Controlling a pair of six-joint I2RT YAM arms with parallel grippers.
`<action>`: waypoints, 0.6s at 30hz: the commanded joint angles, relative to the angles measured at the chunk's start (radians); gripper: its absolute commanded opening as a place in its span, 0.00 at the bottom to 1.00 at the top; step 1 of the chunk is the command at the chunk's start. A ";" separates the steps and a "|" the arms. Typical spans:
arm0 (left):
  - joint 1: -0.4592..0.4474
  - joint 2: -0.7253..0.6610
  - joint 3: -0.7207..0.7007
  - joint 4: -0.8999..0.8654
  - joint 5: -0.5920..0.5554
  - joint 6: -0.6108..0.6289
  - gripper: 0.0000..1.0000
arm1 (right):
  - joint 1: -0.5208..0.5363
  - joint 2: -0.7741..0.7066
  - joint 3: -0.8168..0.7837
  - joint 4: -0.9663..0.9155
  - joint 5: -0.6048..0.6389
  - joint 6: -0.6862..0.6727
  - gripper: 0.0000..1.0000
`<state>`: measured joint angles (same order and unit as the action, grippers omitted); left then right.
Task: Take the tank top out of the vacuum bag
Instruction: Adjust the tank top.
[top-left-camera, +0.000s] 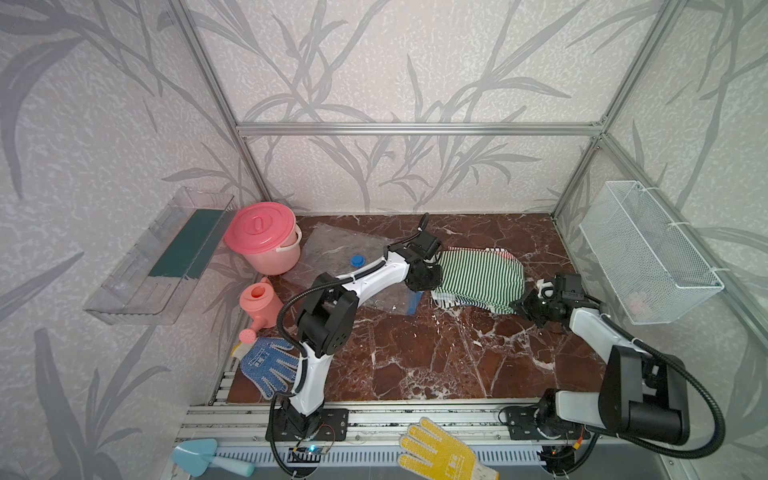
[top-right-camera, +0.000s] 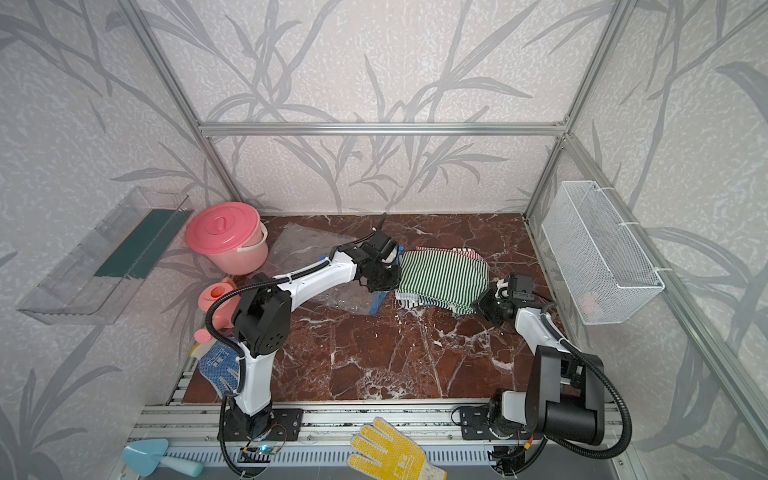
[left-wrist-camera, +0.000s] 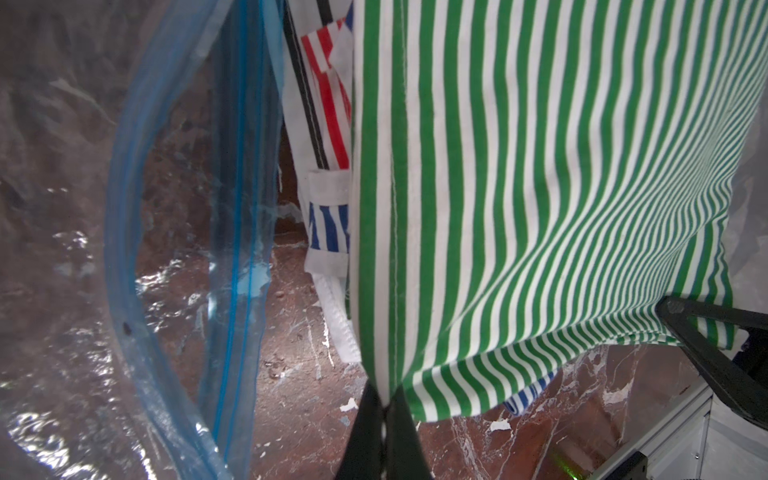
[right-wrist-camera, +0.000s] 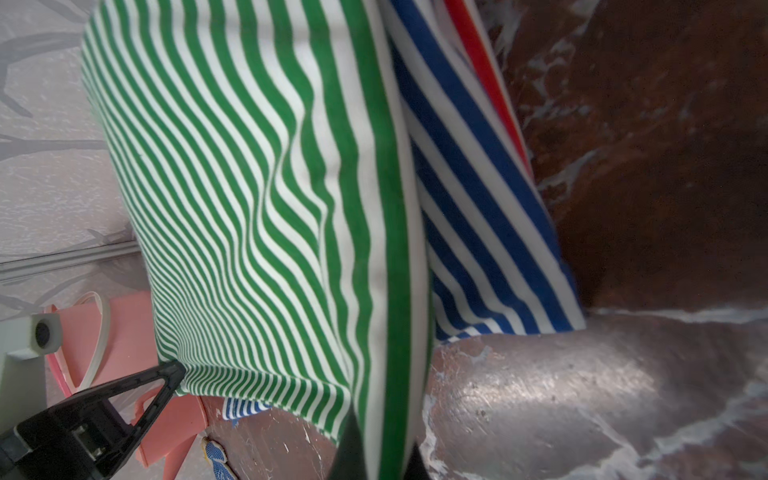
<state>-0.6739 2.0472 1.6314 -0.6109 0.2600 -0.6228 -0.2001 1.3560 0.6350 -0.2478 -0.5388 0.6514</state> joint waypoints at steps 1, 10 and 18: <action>0.007 -0.059 -0.035 -0.019 -0.047 0.004 0.00 | -0.010 0.038 0.011 0.006 0.046 -0.042 0.00; 0.007 -0.027 -0.027 -0.039 -0.101 0.009 0.00 | -0.009 0.123 0.025 0.059 0.054 -0.041 0.00; -0.001 -0.110 -0.039 -0.025 -0.180 0.050 0.36 | -0.009 0.075 0.051 0.043 0.049 -0.047 0.54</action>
<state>-0.6815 2.0319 1.6005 -0.6060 0.1799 -0.6022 -0.2028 1.4719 0.6563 -0.1951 -0.5255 0.6182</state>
